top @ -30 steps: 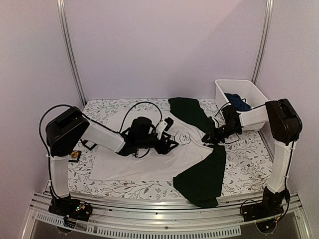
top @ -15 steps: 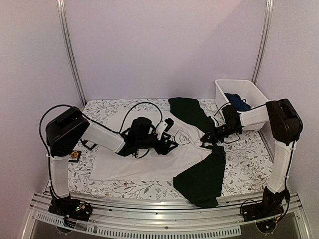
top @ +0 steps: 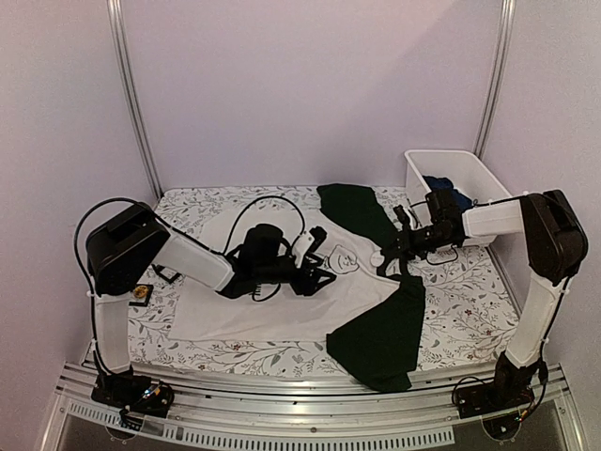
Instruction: Pin the brooch onto the clothing
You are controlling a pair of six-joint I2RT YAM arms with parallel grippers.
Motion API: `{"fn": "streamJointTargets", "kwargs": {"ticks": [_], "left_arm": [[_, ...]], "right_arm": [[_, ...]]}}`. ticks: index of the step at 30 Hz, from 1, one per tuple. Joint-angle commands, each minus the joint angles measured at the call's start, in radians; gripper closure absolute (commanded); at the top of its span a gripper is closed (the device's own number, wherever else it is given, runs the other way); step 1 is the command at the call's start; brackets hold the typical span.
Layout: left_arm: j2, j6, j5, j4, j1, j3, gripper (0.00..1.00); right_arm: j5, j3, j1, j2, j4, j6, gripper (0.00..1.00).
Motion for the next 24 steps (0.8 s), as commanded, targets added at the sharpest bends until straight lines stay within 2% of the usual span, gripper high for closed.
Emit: {"fn": "streamJointTargets", "kwargs": {"ticks": [1, 6, 8, 14, 18, 24], "left_arm": [[-0.060, -0.083, 0.113, 0.076, 0.024, -0.006, 0.35], [-0.105, -0.281, 0.379, 0.198, 0.086, -0.015, 0.33], [-0.121, -0.353, 0.437, 0.265, 0.103, -0.017, 0.32], [-0.218, -0.405, 0.409, 0.342, 0.100, -0.011, 0.28], [-0.263, -0.462, 0.412, 0.356, 0.099, -0.011, 0.28], [-0.278, -0.485, 0.395, 0.365, 0.088, -0.010, 0.37]], "right_arm": [[-0.008, -0.034, 0.014, -0.089, 0.088, 0.016, 1.00], [0.021, -0.070, 0.081, -0.254, 0.243, 0.015, 1.00], [0.037, -0.099, 0.118, -0.309, 0.331, 0.025, 1.00], [0.081, -0.165, 0.216, -0.432, 0.543, 0.023, 1.00], [0.069, -0.172, 0.264, -0.472, 0.613, 0.006, 1.00], [0.080, -0.164, 0.324, -0.489, 0.648, -0.010, 1.00]]}}
